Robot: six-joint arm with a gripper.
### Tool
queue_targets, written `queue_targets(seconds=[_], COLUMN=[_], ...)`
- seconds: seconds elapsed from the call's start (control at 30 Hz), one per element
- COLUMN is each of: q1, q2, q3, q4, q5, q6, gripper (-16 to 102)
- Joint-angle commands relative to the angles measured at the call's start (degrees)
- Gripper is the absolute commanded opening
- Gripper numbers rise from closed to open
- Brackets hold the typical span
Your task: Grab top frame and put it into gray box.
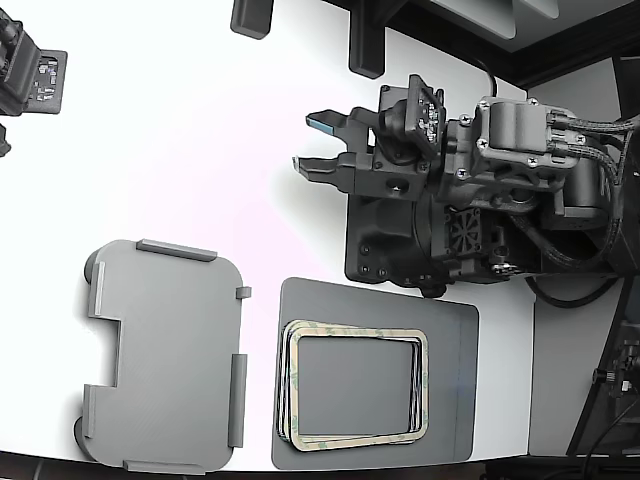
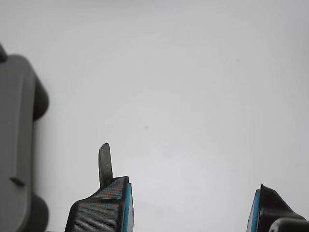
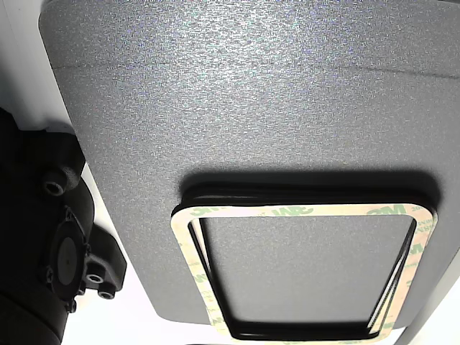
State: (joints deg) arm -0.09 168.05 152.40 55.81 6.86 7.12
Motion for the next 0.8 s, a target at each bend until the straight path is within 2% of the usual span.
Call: queue_targets(seconds=[0.0,0.23,0.43,0.6,0.77], q1=[-0.9,-0.9,-0.9,0.2,4.5], q2=[1.1,1.2,-0.2,-10.2,-23.5], q3=[-1.3,-1.3,-3.3,-13.1,-29.5], q4=[-0.3,0.0,-0.4,1.4,11.7], q5=[0.9,2.3,1.1,-0.7,-0.9], q6=[0.4,1.6,0.4,-2.1,-17.8], gripper=[100,100,100,100,99])
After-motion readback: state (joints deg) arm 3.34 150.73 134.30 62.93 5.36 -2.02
